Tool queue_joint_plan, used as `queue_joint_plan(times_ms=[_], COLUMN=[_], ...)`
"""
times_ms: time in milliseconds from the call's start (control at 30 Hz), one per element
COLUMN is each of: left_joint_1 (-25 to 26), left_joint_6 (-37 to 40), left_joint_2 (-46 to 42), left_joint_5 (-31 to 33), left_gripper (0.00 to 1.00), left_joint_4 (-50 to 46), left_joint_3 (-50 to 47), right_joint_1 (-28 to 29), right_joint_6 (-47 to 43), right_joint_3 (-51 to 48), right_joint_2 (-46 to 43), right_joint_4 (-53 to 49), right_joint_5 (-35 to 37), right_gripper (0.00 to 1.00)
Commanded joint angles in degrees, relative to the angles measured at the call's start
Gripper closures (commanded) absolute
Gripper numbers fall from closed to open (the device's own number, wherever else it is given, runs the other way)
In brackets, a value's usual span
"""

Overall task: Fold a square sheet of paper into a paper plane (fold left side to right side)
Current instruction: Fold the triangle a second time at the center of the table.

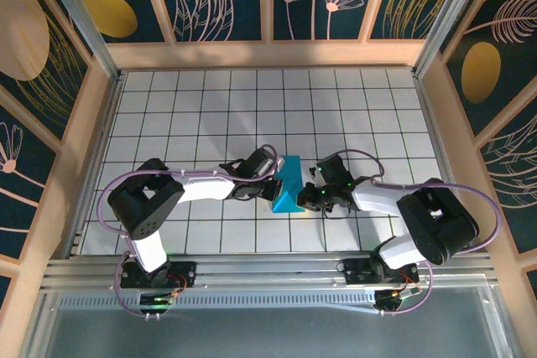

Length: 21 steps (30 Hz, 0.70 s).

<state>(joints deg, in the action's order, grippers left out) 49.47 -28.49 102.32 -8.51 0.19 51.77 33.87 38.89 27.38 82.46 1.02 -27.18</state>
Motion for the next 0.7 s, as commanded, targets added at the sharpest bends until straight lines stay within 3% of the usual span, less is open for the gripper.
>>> queue_joint_plan(times_ms=[0,400,667], left_joint_1=[-0.4,-0.5,-0.4], left_joint_6=[0.7,0.8,1.0], left_joint_2=[1.4,3.0,3.2], left_joint_5=[0.2,-0.1,-0.1], left_gripper=[1.0,1.0,1.0], left_joint_4=[0.2,0.1,-0.8], left_joint_3=[0.9,1.0,0.9], right_joint_1=[0.6,0.6,-2.0], right_joint_6=[-1.2,-1.5,1.9], right_joint_3=[-0.6,0.5,0.1], right_joint_2=[1.6,0.8,-8.3], right_joint_4=[-4.5,-4.7,0.3], right_joint_5=[2.8,1.8,-3.6], right_gripper=[1.0,1.0,1.0])
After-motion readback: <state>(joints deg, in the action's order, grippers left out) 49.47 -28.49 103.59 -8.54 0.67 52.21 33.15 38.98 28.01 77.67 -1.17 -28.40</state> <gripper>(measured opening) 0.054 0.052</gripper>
